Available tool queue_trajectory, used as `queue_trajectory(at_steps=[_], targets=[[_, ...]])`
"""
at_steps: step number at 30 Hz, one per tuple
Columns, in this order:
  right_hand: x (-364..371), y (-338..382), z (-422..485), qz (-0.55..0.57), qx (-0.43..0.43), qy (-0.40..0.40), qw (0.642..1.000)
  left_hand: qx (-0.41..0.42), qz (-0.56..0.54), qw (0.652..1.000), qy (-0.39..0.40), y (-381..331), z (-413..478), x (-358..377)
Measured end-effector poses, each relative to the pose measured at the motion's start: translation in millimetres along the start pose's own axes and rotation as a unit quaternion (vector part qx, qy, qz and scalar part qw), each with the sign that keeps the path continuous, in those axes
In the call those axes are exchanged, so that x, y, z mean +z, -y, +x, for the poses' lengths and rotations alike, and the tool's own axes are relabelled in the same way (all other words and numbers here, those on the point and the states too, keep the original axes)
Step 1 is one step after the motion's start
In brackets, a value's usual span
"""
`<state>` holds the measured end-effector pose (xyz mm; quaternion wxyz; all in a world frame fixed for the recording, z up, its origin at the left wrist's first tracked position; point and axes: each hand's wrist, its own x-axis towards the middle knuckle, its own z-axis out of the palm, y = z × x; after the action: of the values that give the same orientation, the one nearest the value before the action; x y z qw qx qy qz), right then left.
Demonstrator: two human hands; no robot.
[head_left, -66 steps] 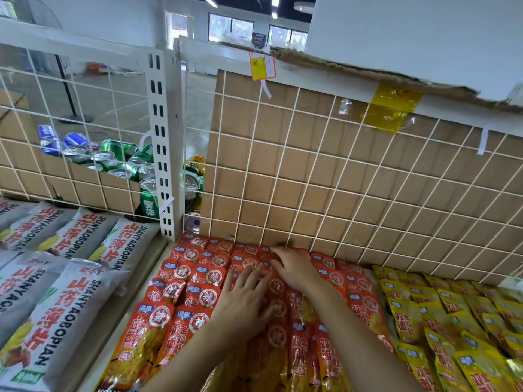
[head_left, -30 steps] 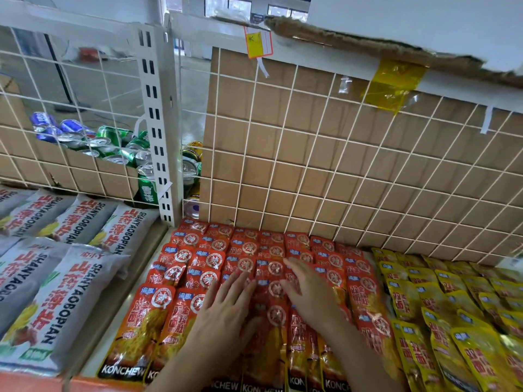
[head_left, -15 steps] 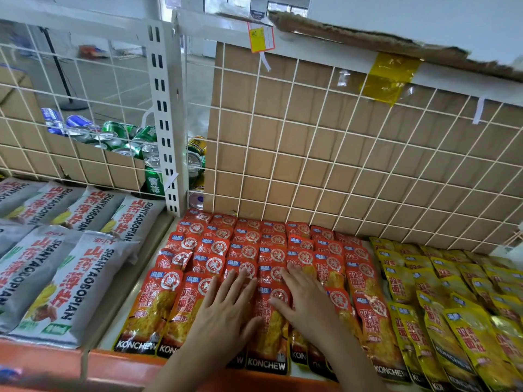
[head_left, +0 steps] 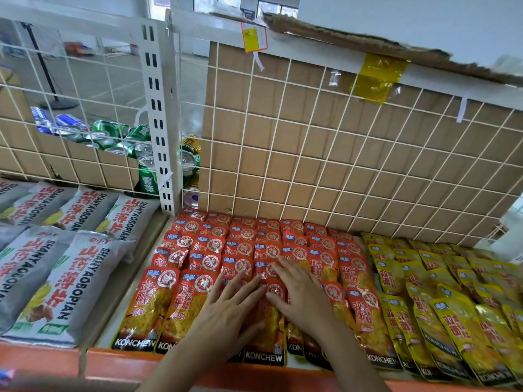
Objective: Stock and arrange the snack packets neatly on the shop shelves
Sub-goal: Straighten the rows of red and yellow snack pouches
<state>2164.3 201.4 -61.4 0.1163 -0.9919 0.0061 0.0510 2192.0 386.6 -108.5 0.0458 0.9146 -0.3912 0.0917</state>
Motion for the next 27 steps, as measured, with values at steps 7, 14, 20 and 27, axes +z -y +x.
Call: queue_trajectory(at_steps=[7, 14, 20, 27], targets=[[-9, -3, 8, -0.009, -0.013, 0.013, 1.0, 0.004, 0.002, 1.0, 0.016, 2, 1, 3], [-8, -2, 3, 0.002, -0.001, -0.002, 1.0, -0.001, 0.004, 1.0, 0.007, 1, 1, 4], [-9, -1, 0, 0.03, 0.007, -0.01, 0.999, -0.003, 0.002, 1.0, 0.01, 1, 0, 2], [-24, -27, -34, 0.131, 0.092, -0.155, 0.975, -0.012, -0.059, 0.998, 0.01, -6, 4, -9]])
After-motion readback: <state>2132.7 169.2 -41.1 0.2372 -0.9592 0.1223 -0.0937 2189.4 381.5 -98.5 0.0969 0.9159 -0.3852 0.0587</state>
